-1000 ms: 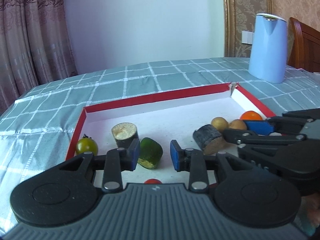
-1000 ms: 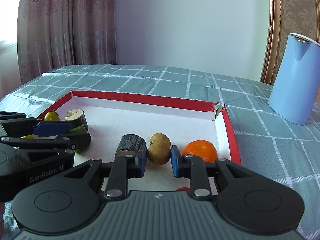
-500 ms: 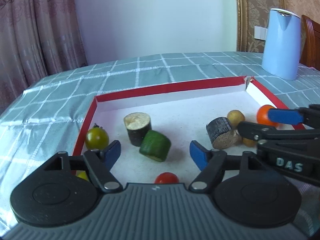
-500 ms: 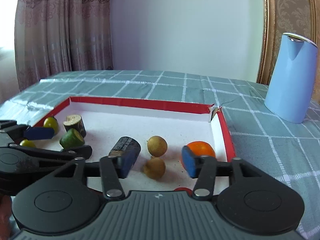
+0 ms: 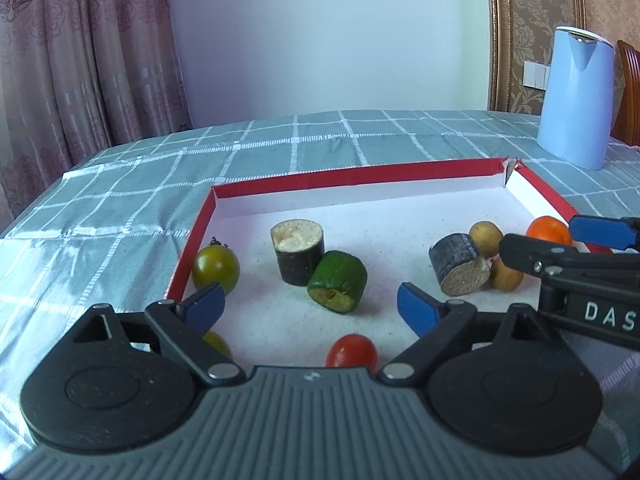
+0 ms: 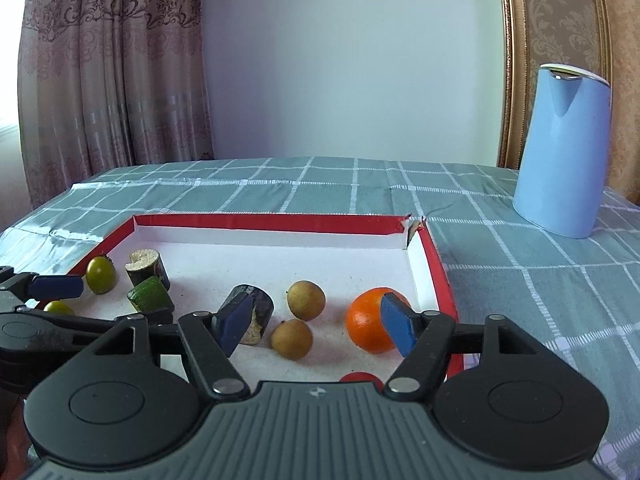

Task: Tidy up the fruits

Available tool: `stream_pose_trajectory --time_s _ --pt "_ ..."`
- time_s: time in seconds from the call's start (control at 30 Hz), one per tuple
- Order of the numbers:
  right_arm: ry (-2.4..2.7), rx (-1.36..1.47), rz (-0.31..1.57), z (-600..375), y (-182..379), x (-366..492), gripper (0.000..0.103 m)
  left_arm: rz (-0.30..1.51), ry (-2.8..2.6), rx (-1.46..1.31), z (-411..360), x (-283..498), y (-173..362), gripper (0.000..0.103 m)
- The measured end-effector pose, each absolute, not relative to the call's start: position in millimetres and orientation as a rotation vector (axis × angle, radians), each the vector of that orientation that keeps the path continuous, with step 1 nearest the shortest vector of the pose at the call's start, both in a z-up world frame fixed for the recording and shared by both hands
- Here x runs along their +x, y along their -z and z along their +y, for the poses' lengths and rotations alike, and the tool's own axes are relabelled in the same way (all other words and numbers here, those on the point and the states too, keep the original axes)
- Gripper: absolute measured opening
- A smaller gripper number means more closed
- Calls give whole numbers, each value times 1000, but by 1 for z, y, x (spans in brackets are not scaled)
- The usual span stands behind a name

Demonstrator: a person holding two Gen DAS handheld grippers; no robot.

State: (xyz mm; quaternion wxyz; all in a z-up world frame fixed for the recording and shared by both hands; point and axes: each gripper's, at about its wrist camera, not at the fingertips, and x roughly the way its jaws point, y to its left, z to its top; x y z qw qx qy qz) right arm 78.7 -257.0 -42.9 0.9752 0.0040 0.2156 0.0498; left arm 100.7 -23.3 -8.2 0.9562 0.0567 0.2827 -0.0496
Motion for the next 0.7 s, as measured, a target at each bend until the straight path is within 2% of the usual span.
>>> stream_pose_trajectory --time_s 0.17,0.3,0.7 --pt "-80 22 417 -259 42 75 71 573 101 96 -22 95 7 98" --pt "-67 55 400 -264 42 71 84 557 111 77 -20 87 4 100" --pt "-72 89 380 -268 41 52 85 532 130 38 -16 54 -4 103"
